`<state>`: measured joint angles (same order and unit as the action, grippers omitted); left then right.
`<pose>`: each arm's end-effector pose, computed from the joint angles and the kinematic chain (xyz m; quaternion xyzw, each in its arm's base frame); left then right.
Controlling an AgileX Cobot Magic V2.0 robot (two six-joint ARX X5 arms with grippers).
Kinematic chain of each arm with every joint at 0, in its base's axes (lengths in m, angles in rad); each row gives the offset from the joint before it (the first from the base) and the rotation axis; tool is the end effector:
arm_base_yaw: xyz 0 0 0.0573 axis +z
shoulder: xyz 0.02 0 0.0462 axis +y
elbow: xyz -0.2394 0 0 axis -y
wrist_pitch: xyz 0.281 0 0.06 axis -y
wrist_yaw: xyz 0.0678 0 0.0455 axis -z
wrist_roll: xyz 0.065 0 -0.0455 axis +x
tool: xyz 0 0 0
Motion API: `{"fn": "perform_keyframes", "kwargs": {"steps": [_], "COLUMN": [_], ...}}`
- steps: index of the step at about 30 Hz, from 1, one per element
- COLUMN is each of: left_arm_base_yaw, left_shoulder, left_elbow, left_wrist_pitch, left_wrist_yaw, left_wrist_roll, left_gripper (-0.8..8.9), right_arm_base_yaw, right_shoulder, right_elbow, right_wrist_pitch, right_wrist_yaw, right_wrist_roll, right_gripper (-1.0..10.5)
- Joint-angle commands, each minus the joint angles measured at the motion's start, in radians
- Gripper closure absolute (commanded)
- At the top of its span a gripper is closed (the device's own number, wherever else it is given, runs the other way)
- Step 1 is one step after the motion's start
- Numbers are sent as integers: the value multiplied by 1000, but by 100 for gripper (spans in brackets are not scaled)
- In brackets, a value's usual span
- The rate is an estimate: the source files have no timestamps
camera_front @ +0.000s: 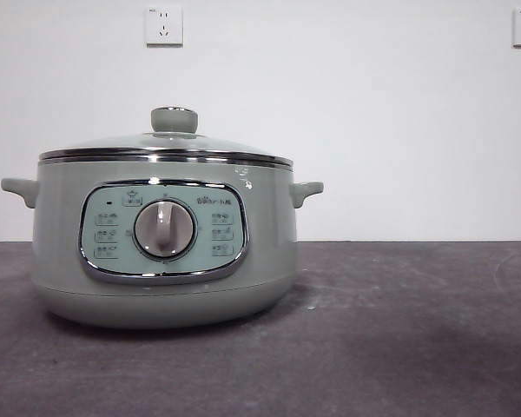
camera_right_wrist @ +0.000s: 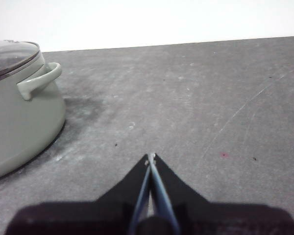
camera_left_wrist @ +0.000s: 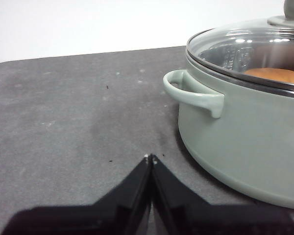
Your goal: Pick up the potato,open the lid,put the potato in the pot,close the lid
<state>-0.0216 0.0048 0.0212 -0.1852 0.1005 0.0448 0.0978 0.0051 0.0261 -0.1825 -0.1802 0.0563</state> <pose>0.1910 -0.0106 0.1470 0.0190 0.0829 -0.0627 0.9944 0.1883 0.0302 0.1494 0.0311 0.0844 0.1358 0.9866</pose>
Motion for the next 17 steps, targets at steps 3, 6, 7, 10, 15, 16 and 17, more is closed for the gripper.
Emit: {"fn": "perform_keyframes", "kwargs": {"steps": [3,6,7,10,15,16,17], "left_arm_base_yaw": [3,-8,-8,-8,-8,-8,-8], "left_shoulder": [-3,-3,-3,-3,-3,-3,-3], "left_elbow": [-16,-16,-16,-16,-16,-16,-16], "left_wrist_pitch": [5,5,5,5,5,5,5], "left_wrist_yaw": [4,6,8,5,6,6,6], "left_wrist_roll": [8,8,8,8,8,8,8], "left_gripper": [816,816,816,816,816,816,816], "right_arm_base_yaw": [1,1,1,1,1,1,1], "right_shoulder": [0,0,0,1,2,2,2], "right_elbow": [-16,-16,-16,-16,-16,-16,-16], "right_wrist_pitch": [2,3,2,3,2,2,2], "right_wrist_yaw": [3,3,3,3,3,3,3], "right_wrist_roll": [6,6,6,6,6,6,6], "right_gripper": [946,946,946,946,946,946,946]}}
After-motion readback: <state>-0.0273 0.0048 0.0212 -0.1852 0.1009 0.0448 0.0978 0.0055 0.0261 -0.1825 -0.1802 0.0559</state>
